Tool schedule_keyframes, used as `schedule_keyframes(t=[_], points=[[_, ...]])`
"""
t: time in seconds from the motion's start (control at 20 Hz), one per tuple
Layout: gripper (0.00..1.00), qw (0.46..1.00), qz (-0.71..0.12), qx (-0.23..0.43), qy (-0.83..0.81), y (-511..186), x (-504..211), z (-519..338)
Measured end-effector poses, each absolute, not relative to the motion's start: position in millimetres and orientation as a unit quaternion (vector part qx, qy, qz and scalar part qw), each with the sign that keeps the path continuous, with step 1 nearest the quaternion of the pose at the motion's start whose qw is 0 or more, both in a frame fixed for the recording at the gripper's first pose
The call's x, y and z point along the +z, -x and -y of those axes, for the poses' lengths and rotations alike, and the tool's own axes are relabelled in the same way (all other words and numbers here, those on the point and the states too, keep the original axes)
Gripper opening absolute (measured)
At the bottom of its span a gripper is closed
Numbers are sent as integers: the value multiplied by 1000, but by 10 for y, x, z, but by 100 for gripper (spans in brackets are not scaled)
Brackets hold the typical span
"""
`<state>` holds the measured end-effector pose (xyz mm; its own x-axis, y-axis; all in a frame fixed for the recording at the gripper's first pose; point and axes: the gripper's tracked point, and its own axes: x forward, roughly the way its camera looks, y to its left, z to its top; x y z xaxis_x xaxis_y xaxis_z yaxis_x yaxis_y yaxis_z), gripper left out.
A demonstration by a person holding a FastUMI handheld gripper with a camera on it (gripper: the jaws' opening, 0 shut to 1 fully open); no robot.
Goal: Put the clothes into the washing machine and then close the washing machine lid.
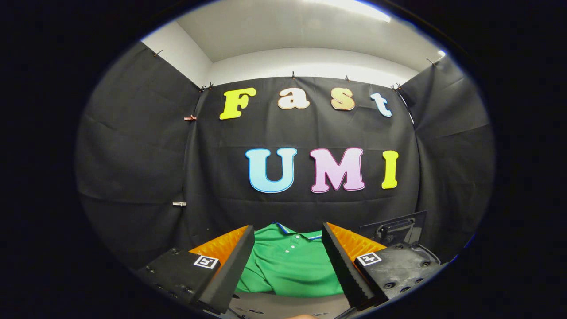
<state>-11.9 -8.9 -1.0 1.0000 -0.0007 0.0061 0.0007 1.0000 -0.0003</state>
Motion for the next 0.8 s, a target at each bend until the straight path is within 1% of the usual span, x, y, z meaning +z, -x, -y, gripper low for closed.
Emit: schedule_keyframes(t=[0.4,0.6,0.8], points=[[97,1000,-2,-7,12,-36,-4,126],[97,997,-79,-15,12,-206,-219,131],[97,991,-132,-20,-3,-450,-292,142]])
